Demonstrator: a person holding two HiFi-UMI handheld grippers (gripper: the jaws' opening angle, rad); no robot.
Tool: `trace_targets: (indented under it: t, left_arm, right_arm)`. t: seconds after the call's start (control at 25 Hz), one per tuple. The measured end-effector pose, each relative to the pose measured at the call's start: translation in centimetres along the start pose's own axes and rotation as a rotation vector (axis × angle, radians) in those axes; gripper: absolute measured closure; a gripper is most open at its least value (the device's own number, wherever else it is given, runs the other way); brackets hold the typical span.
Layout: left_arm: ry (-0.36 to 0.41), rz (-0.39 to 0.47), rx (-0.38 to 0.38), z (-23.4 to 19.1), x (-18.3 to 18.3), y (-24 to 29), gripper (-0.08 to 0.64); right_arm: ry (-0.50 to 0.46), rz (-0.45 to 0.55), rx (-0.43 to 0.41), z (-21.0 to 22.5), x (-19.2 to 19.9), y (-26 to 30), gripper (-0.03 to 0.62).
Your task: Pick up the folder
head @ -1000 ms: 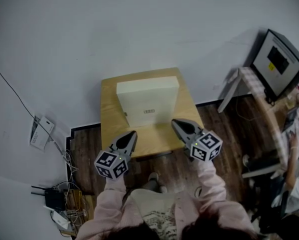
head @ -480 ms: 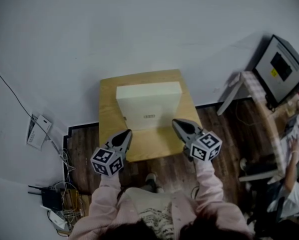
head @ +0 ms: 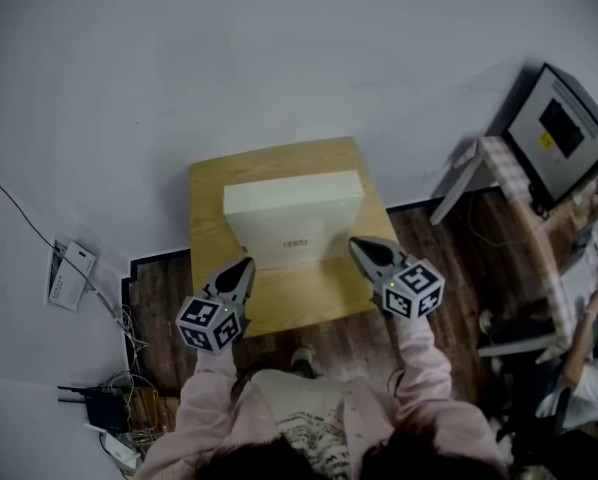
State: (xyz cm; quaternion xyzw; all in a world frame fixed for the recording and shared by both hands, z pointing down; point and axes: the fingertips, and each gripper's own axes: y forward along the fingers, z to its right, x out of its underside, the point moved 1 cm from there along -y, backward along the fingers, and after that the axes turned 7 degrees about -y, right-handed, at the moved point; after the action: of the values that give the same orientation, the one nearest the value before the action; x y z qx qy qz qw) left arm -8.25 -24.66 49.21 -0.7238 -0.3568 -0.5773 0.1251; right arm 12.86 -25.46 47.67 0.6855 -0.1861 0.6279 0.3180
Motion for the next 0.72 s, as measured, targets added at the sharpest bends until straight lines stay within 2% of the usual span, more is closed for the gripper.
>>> trace_targets:
  t: [0.08,0.36,0.6,0.72]
  left_arm:
    - [0.010,-0.009,-0.010,-0.6,0.1,0.1,0.564]
    - [-0.012,0.007,-0.028,-2.4,0.1,0.2,0.549]
    - [-0.003,0.000,-0.023,-3.6,0.3,0.1,0.495]
    - [0.011,-0.013,-0.002,-3.8,0.5,0.2,0.443]
  right_arm:
    - [-0.006,-0.013,0.001,0.4,0.3,0.2,0.581]
    - [-0.021,-0.069,0.025,1.6,1.3,0.8,0.575]
    - [-0.002,-0.087,0.021,2.2,2.0,1.1,0.521]
    - [-0.010,-0.103,0.003,2.2,2.2,1.3,0.469]
